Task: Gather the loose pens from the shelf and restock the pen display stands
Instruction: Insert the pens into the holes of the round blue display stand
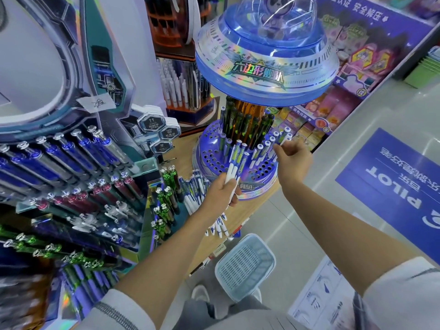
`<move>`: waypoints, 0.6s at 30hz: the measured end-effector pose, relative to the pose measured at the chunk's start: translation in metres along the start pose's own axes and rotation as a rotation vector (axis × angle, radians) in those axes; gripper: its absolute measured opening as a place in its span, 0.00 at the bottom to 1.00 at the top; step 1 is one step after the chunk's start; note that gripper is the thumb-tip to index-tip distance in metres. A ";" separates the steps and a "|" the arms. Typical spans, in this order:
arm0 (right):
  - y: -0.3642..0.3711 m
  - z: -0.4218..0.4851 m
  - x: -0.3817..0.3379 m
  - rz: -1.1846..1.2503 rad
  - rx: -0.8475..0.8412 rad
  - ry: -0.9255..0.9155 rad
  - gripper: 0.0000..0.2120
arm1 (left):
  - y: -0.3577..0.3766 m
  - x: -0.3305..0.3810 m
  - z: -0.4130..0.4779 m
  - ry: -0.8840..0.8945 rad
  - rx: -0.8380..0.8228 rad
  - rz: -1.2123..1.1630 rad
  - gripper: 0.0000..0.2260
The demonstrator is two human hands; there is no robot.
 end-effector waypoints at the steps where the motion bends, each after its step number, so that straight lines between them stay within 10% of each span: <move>1: 0.000 -0.001 0.001 0.006 0.005 0.003 0.07 | 0.000 0.000 0.000 0.001 -0.002 -0.001 0.07; 18: 0.002 0.001 0.012 -0.084 0.032 0.066 0.09 | -0.008 -0.001 0.004 0.010 -0.028 0.012 0.07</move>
Point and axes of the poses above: each hand's wrist, its own z-axis towards the middle knuckle, its own y-axis out of the palm, x = y × z, the point moved 1 cm from there along z, towards the middle knuckle, and after that the axes turned 13 degrees about -z, right-handed, at the moved point
